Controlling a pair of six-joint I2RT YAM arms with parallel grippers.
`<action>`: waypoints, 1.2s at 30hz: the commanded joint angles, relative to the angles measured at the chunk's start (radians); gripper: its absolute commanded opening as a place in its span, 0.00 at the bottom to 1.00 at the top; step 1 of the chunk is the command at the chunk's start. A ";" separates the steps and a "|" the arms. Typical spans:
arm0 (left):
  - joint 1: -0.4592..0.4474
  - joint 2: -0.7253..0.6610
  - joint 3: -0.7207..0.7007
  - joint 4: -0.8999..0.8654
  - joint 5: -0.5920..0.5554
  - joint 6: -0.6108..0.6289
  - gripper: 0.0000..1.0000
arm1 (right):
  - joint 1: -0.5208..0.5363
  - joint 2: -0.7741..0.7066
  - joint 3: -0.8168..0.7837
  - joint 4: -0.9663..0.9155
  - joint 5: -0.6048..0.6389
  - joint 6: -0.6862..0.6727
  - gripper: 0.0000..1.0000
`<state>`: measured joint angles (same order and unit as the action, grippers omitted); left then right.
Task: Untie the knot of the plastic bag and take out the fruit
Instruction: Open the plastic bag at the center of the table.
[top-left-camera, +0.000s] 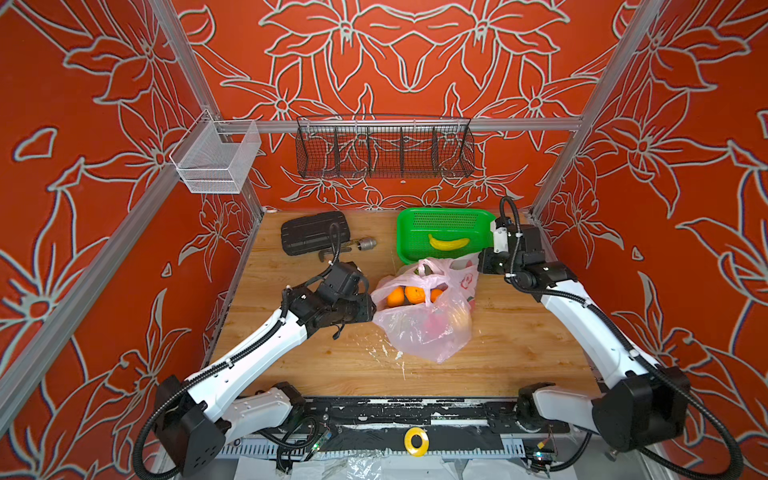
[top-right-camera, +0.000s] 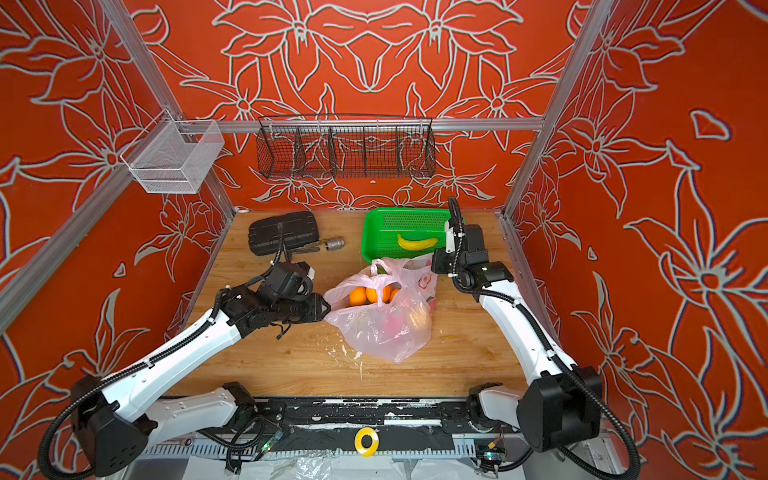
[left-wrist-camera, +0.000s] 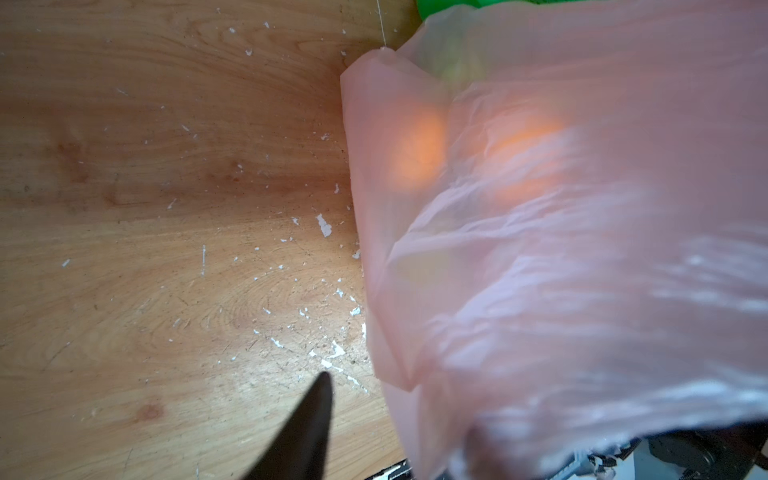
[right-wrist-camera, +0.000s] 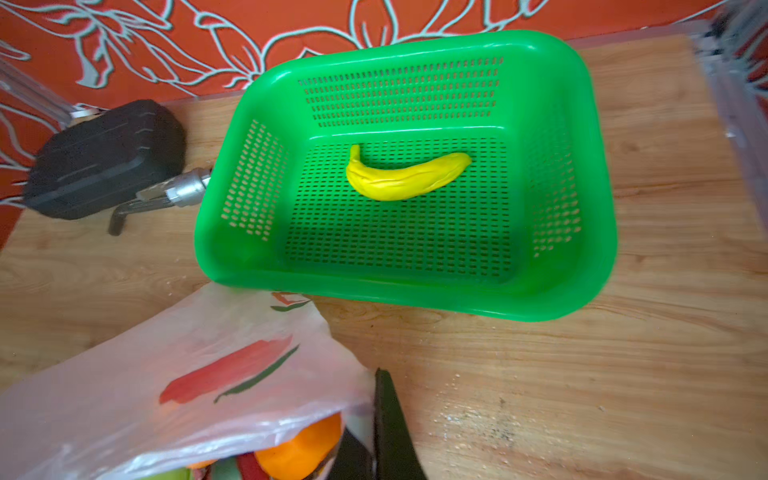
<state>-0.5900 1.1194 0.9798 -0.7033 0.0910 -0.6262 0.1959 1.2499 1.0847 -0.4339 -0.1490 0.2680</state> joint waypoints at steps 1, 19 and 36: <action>0.007 -0.041 0.032 0.027 -0.012 0.031 0.74 | -0.003 -0.008 0.021 0.041 -0.184 0.020 0.07; -0.070 0.226 0.530 0.035 0.377 0.856 0.91 | 0.026 -0.287 0.081 -0.198 -0.461 0.017 0.65; -0.059 0.400 0.550 0.329 0.352 0.599 0.13 | 0.068 -0.239 -0.018 -0.138 -0.554 -0.130 0.68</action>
<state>-0.6670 1.5536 1.5490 -0.4988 0.4618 0.0895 0.2501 0.9890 1.0889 -0.6365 -0.6392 0.2047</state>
